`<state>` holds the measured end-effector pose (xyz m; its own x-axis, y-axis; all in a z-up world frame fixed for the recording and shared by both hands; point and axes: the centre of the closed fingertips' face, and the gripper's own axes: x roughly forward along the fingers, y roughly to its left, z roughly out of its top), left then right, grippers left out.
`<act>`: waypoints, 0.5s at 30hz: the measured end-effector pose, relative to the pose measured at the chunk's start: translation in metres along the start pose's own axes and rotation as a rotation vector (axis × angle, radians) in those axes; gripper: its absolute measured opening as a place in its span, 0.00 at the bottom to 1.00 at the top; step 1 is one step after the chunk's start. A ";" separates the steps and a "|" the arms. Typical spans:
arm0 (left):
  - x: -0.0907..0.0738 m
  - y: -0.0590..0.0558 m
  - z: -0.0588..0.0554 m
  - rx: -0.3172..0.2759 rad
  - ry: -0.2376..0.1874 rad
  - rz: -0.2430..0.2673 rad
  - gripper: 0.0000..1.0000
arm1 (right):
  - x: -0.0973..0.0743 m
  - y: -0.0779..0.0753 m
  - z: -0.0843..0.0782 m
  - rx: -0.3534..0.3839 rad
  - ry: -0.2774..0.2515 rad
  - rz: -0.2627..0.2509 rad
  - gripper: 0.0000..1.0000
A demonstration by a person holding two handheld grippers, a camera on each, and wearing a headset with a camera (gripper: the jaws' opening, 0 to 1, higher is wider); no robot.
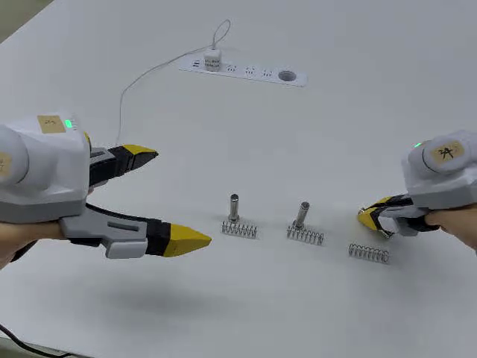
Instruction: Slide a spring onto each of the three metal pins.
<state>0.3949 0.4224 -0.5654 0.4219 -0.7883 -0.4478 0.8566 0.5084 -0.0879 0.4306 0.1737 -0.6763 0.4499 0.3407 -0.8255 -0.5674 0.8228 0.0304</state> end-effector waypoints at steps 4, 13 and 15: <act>-0.001 -0.001 0.001 0.000 -0.008 -0.001 0.97 | 0.001 0.000 0.000 0.023 0.009 -0.003 0.08; -0.008 0.001 0.002 -0.013 -0.018 0.012 0.96 | 0.000 0.003 0.003 0.054 -0.016 -0.016 0.07; -0.008 0.001 0.002 -0.014 -0.018 0.015 0.96 | -0.001 0.004 0.003 0.053 -0.021 -0.015 0.07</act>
<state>0.3932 0.4288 -0.5598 0.4399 -0.7870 -0.4327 0.8460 0.5247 -0.0943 0.4298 0.1783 -0.6730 0.4728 0.3368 -0.8143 -0.5232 0.8509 0.0482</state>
